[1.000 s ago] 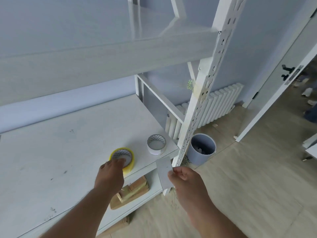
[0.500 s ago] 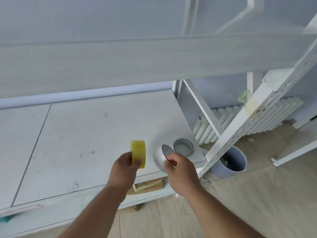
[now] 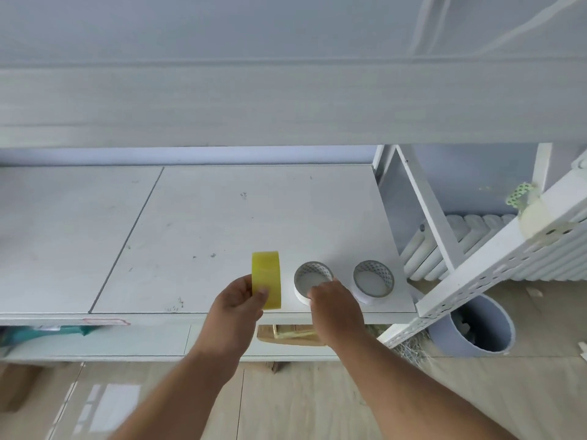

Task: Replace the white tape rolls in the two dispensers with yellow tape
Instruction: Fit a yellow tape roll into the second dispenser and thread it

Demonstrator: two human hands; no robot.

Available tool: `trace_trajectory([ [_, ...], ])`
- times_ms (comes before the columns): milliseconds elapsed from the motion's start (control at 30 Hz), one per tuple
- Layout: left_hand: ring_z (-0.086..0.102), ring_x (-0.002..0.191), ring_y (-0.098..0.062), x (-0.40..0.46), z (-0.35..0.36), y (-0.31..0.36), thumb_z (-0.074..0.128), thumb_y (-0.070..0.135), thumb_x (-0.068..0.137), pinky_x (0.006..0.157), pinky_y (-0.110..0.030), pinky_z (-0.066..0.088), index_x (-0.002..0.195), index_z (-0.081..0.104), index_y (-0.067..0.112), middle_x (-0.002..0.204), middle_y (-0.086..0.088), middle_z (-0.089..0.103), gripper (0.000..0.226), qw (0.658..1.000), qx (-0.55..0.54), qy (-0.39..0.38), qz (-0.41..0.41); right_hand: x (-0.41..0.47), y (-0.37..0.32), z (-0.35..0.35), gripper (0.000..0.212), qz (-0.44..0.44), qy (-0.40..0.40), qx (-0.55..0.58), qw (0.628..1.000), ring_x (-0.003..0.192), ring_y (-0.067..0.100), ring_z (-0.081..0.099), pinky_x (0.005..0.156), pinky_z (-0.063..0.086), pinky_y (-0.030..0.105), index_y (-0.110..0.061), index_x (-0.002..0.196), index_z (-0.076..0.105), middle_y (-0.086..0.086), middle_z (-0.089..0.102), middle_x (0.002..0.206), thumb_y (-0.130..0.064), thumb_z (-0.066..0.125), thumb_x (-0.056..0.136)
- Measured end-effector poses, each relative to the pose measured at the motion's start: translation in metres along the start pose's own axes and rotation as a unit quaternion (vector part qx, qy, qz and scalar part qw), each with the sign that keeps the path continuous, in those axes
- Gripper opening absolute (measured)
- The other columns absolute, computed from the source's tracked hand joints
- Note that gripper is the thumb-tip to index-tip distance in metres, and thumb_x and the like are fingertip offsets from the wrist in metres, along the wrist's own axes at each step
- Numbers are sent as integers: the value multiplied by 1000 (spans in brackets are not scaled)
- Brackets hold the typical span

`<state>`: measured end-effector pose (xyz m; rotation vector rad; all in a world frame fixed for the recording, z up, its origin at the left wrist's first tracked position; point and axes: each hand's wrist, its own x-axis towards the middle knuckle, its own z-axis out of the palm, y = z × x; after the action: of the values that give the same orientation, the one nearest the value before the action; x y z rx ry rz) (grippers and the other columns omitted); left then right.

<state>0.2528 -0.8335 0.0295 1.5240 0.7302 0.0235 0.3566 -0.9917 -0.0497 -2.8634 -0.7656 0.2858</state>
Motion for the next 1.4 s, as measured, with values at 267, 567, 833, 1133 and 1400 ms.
trace_trajectory([
  [267,71,111,-28,-27,7,12,61,21,105,111,-51,50,112,77,26,111,-4,81,18,999,-25,11,31,-29,-25,-48,28,79,127,388,909,124,13,63,105,48,28,-21,126,70,-8,71,129,-19,52,105],
  [567,74,112,-16,-95,-45,9,58,19,106,96,-31,55,118,76,22,111,0,82,22,975,-143,161,63,-71,-138,-88,19,-84,-68,558,823,78,7,72,70,56,33,-32,110,73,-4,80,96,-29,57,102],
  [833,72,116,-12,-165,-149,-22,54,20,108,105,-34,50,123,73,25,115,5,81,24,927,-176,322,82,-108,-273,-72,11,-168,-172,554,797,92,0,76,83,59,21,-24,106,73,-12,82,97,-21,66,100],
  [1133,71,111,-13,-242,-272,-68,53,13,109,101,-35,50,125,71,25,116,0,80,27,862,-210,444,127,-176,-424,-54,13,-243,-243,525,778,92,1,75,86,59,24,-31,100,72,-15,80,95,-22,64,100],
  [1400,73,110,-19,-286,-359,-108,54,3,107,98,-34,53,130,66,12,118,-10,78,27,808,-264,507,143,-220,-523,-31,16,-276,-316,500,758,97,-6,72,87,58,19,-36,111,72,-20,79,99,-26,62,102],
])
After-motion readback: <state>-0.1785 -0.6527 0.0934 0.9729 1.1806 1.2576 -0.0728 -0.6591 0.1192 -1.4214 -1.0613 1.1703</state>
